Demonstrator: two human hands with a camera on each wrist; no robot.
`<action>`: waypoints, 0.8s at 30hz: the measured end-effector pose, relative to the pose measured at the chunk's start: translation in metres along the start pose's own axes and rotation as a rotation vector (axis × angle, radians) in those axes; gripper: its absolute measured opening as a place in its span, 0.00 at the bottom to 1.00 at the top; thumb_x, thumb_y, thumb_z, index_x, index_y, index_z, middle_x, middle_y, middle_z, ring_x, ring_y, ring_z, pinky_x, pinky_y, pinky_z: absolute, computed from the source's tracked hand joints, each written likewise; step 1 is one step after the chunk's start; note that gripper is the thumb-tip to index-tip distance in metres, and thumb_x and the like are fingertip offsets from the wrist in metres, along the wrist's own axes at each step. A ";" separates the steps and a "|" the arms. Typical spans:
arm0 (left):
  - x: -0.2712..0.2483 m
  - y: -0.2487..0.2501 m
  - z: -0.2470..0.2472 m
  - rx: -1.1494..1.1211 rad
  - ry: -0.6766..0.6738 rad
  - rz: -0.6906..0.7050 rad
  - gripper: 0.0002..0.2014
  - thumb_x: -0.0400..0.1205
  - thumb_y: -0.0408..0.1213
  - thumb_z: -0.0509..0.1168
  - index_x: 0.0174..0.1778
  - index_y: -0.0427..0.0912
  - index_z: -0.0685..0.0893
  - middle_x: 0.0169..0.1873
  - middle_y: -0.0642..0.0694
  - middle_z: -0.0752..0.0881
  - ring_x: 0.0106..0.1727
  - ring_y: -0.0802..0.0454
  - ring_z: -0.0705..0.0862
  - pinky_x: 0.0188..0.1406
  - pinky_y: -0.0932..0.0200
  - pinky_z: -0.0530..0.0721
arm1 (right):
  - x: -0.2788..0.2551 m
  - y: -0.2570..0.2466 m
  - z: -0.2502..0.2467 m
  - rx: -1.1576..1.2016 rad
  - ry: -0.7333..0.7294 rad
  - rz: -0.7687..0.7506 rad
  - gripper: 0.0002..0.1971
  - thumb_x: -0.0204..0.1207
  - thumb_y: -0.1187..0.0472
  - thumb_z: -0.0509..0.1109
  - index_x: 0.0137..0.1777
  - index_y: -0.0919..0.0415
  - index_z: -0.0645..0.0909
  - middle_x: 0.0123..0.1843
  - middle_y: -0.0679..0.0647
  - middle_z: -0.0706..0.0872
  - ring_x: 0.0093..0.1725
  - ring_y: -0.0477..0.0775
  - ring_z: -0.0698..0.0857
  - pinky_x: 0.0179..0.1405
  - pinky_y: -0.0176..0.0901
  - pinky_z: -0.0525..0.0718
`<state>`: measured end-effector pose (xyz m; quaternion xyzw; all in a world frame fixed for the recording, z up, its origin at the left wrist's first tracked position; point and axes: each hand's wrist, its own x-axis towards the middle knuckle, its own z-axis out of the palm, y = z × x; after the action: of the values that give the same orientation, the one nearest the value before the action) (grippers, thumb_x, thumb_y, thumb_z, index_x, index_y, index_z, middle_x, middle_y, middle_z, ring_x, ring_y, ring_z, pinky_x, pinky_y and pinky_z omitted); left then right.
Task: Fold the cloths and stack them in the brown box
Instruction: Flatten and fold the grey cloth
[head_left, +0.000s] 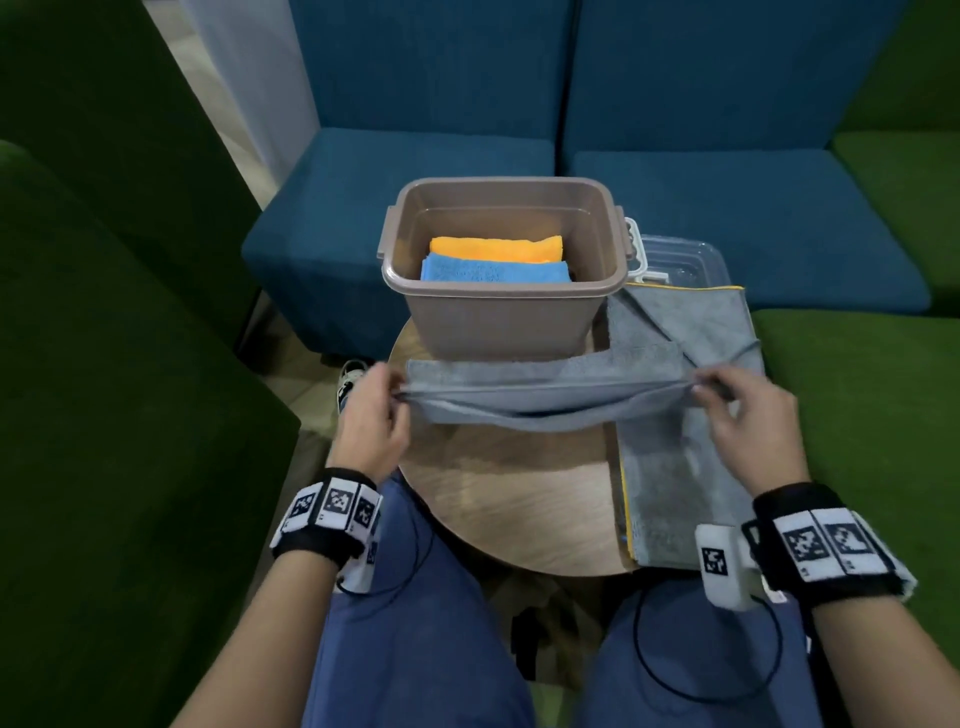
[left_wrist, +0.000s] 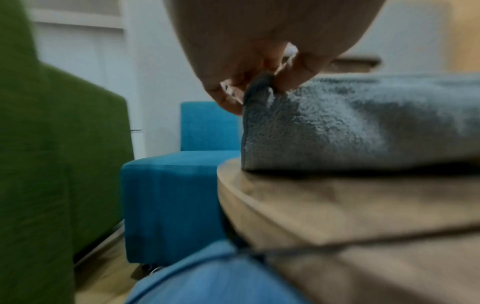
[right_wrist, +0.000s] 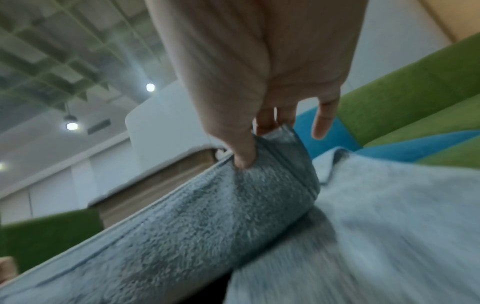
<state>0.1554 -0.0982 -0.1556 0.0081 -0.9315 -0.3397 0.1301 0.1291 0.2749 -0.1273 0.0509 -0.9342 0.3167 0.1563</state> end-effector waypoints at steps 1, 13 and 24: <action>0.005 0.006 -0.008 -0.069 0.065 0.000 0.10 0.79 0.23 0.58 0.54 0.37 0.76 0.45 0.47 0.79 0.45 0.52 0.77 0.48 0.62 0.71 | 0.006 -0.007 -0.007 0.095 0.075 0.009 0.07 0.77 0.71 0.70 0.51 0.62 0.85 0.44 0.52 0.87 0.44 0.32 0.84 0.49 0.25 0.76; 0.028 0.037 -0.083 -0.569 -0.158 0.042 0.20 0.62 0.50 0.82 0.38 0.43 0.83 0.37 0.51 0.85 0.39 0.57 0.81 0.39 0.66 0.81 | 0.038 -0.013 -0.016 0.310 0.328 0.034 0.11 0.76 0.65 0.70 0.45 0.46 0.77 0.39 0.40 0.81 0.40 0.40 0.79 0.46 0.37 0.77; 0.064 0.011 -0.045 -0.345 0.139 -0.098 0.16 0.79 0.22 0.67 0.39 0.51 0.84 0.39 0.53 0.87 0.41 0.66 0.83 0.44 0.73 0.80 | 0.050 -0.009 -0.004 0.112 0.290 0.254 0.07 0.73 0.72 0.73 0.40 0.60 0.81 0.36 0.54 0.85 0.38 0.55 0.84 0.48 0.43 0.79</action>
<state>0.1055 -0.1245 -0.1006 0.0545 -0.8467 -0.4988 0.1768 0.0844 0.2705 -0.1030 -0.1047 -0.8819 0.3891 0.2448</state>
